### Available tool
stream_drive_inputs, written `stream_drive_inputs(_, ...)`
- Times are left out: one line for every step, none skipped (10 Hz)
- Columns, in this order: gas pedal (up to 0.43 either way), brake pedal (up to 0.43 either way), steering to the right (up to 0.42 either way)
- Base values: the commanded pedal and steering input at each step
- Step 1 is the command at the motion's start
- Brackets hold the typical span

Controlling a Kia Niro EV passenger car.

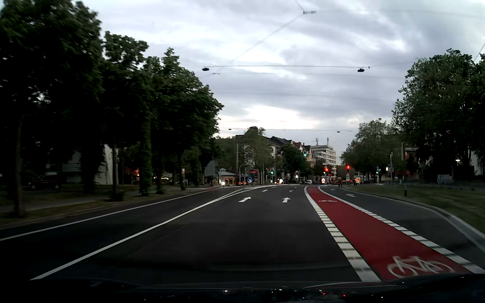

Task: Follow the waypoints while adhering to traffic rules and regulations

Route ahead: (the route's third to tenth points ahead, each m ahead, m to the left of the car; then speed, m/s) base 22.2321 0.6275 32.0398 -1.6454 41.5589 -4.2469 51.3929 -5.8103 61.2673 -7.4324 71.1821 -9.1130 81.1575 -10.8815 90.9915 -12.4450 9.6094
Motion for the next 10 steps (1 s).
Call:
stream_drive_inputs(0.118, 0.000, 0.050)
stream_drive_inputs(0.118, 0.000, 0.046)
stream_drive_inputs(0.118, 0.000, 0.043)
stream_drive_inputs(0.150, 0.000, 0.041)
stream_drive_inputs(0.157, 0.000, 0.040)
stream_drive_inputs(0.169, 0.000, 0.040)
stream_drive_inputs(0.169, 0.000, 0.040)
stream_drive_inputs(0.169, 0.000, 0.038)
stream_drive_inputs(0.169, 0.000, 0.034)
stream_drive_inputs(0.169, 0.000, 0.029)
